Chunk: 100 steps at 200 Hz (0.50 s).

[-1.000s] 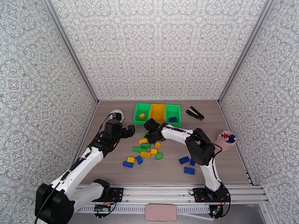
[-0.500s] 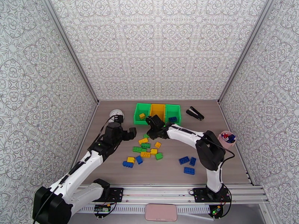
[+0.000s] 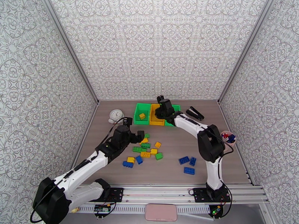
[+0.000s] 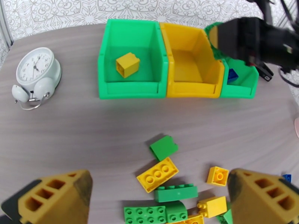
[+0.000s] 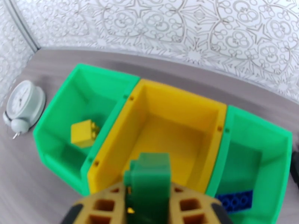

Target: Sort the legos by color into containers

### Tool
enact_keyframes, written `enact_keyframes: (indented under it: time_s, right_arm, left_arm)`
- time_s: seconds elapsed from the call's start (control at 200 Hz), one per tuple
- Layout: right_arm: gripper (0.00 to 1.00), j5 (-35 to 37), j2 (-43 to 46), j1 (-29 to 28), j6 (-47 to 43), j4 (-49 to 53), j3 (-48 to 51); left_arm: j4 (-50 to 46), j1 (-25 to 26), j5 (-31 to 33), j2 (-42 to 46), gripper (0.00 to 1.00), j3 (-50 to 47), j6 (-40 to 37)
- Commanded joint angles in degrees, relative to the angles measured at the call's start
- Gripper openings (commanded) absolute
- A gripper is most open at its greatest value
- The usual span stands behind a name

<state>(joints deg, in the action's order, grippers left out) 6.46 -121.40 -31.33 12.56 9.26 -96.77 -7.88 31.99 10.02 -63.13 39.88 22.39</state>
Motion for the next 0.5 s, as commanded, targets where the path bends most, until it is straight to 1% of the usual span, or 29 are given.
enact_keyframes:
  time_s: [0.0, 0.1, 0.16, 0.27, 0.295, 0.41, 0.495]
  right_arm:
    - [0.14, 1.27, -4.22, 0.58, -1.47, -1.83, -5.12]
    - [0.15, 0.75, -6.89, 1.11, -1.26, -3.38, -7.22]
    - [0.16, 0.68, -8.45, 1.44, -1.48, -1.76, -9.49]
    - [0.19, 0.61, -8.75, 1.45, -1.93, -1.61, -10.13]
    - [0.22, 0.43, -8.41, 1.44, -2.02, -1.64, -9.99]
    - [0.45, -0.52, -5.43, 1.39, -2.44, -2.53, -7.17]
    - [0.58, -0.17, -2.12, 1.40, -3.09, -5.02, -3.02]
  left_arm:
    - [0.53, 0.11, 2.27, -0.33, 1.00, -0.76, 1.07]
    - [0.24, -0.06, 2.46, -0.16, 1.00, -0.78, 1.07]
    - [0.15, -0.17, 2.37, -0.22, 1.00, -0.76, 1.07]
    - [0.15, -0.25, 2.11, -0.46, 1.00, -0.66, 1.24]
    - [0.15, -0.25, 2.11, -0.54, 1.00, -0.60, 1.32]
    - [-0.03, -0.25, 2.11, -0.59, 1.00, -0.43, 1.98]
    - [0.01, -0.26, 2.54, -0.91, 1.00, -0.50, 2.31]
